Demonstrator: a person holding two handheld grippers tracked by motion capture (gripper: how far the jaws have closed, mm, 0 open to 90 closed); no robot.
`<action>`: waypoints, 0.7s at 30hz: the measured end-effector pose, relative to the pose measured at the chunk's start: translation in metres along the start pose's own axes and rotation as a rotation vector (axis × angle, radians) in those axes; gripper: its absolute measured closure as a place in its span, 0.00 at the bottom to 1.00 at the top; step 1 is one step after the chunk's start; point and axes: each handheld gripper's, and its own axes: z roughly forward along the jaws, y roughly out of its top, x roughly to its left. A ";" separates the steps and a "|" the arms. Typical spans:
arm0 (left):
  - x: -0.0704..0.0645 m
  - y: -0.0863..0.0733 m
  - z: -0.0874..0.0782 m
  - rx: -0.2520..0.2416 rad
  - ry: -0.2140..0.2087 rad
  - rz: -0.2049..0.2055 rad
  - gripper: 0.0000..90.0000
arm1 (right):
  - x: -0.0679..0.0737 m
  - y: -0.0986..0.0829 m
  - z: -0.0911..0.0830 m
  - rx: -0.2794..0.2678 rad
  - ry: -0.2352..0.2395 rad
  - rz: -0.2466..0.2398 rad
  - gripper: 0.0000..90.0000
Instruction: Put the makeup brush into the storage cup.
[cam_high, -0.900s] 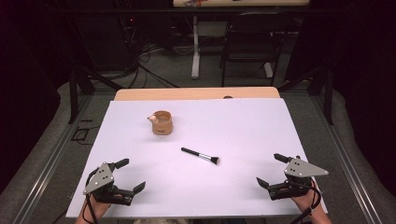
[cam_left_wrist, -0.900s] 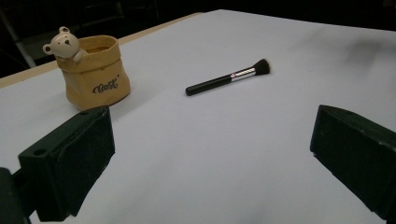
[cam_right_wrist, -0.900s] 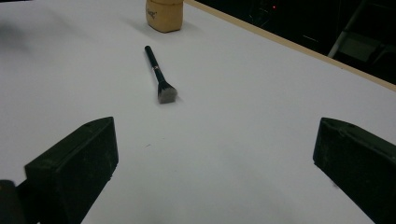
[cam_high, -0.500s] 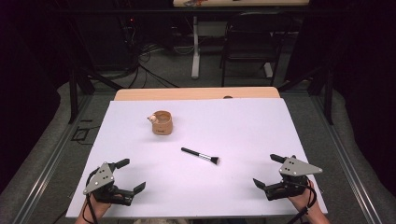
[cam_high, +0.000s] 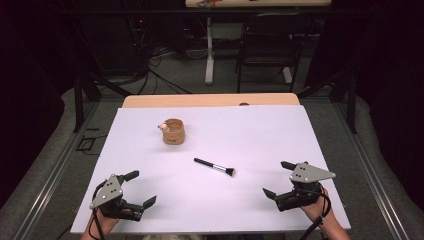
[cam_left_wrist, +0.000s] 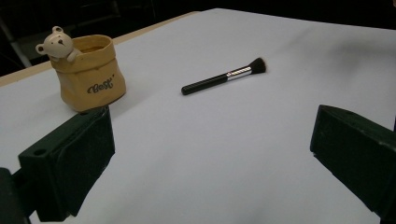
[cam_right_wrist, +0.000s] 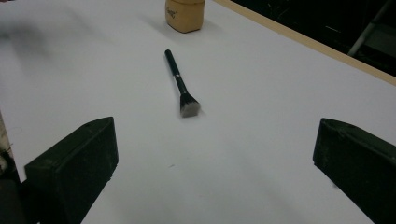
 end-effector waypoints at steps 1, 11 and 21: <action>0.000 0.000 0.000 0.001 -0.003 0.000 0.00 | 0.000 0.002 0.002 0.001 0.000 -0.003 0.00; 0.000 0.000 0.001 0.002 -0.003 -0.003 0.00 | -0.002 0.019 0.019 0.011 0.023 -0.014 0.00; 0.000 0.000 0.000 0.004 -0.005 -0.002 0.00 | -0.003 0.037 0.038 0.043 0.059 -0.030 0.00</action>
